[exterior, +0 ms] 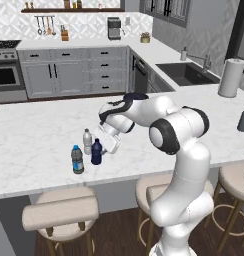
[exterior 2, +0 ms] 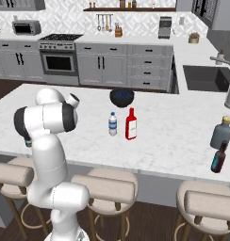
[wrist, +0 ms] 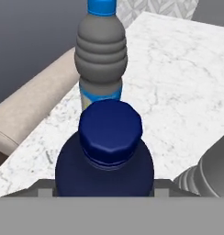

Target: Move the plastic bottles in the middle to the plastics group, and the glass bottles in the middle to the glass group.

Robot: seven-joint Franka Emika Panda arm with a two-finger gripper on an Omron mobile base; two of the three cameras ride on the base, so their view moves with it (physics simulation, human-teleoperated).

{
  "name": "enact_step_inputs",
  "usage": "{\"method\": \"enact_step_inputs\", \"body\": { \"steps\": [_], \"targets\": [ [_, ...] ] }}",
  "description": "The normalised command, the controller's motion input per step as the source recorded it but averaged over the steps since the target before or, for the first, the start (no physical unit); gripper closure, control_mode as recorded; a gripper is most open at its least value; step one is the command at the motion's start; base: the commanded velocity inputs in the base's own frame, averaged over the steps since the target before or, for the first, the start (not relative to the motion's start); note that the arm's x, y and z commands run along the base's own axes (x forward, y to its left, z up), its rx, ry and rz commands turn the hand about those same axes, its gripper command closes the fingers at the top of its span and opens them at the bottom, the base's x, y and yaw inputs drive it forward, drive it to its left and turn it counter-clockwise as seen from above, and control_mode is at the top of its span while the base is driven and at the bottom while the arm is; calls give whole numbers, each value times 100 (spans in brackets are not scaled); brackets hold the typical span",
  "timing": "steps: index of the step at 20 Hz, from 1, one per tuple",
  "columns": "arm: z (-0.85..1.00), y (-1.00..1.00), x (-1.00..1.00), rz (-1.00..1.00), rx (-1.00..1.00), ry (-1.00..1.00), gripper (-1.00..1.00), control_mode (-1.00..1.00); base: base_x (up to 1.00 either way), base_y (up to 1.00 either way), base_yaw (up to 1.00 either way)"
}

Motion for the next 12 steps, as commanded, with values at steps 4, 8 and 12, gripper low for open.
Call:
{"method": "enact_step_inputs", "body": {
  "steps": [4, 8, 12],
  "targets": [
    [0, -8, -5, 0, 0, -7, -100, -100, 0, 0, 0],
    [1, -15, -22, 0, 0, -5, -100, -100, 0, 0, 0],
    [10, -34, -11, -1, 0, -1, -100, -100, 0, 0, 0]
  ]
}}
